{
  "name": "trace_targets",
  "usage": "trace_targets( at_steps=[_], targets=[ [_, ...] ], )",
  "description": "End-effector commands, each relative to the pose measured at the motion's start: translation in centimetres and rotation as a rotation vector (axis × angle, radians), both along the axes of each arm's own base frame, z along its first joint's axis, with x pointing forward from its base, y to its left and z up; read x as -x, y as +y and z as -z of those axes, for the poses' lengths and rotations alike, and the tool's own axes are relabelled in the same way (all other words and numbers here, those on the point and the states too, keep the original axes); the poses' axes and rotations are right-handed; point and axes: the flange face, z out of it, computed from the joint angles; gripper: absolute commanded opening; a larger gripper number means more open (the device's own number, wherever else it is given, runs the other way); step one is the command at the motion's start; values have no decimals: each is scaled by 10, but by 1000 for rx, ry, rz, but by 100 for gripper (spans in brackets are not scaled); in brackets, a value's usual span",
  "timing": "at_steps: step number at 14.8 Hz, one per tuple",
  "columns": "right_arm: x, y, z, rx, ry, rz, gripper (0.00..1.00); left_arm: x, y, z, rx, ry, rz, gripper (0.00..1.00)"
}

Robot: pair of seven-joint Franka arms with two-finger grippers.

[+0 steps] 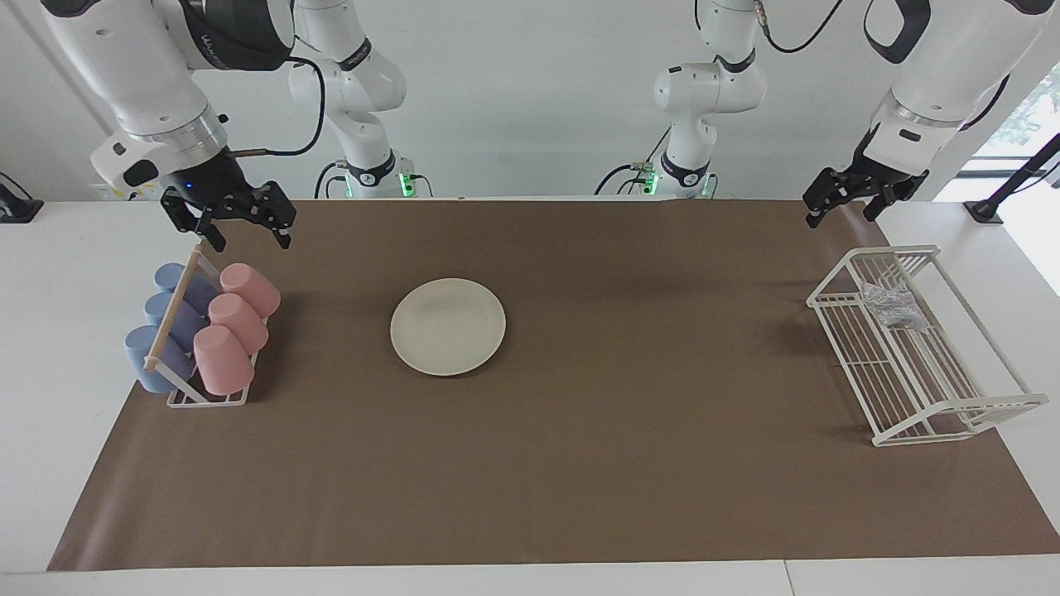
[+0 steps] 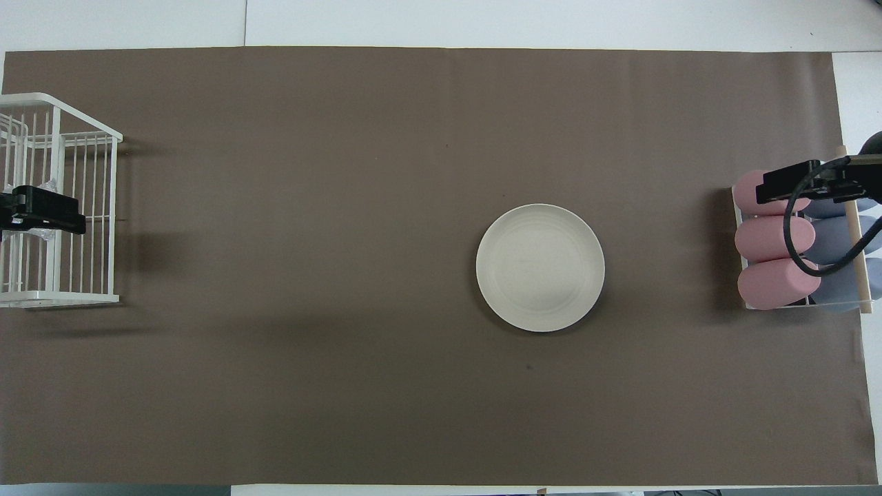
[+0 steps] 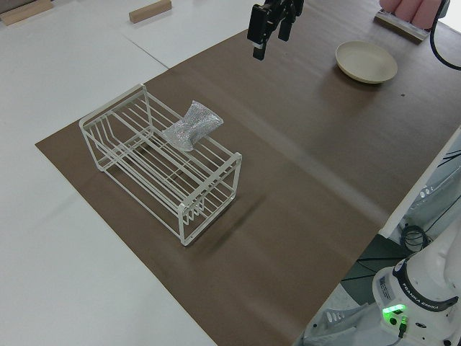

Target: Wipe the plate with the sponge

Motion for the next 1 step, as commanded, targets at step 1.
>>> trace_targets(
  at_steps=[1],
  targets=[
    [1, -4, -3, 32, 11, -25, 100, 3, 2, -1, 1, -15, 2, 100]
  ],
)
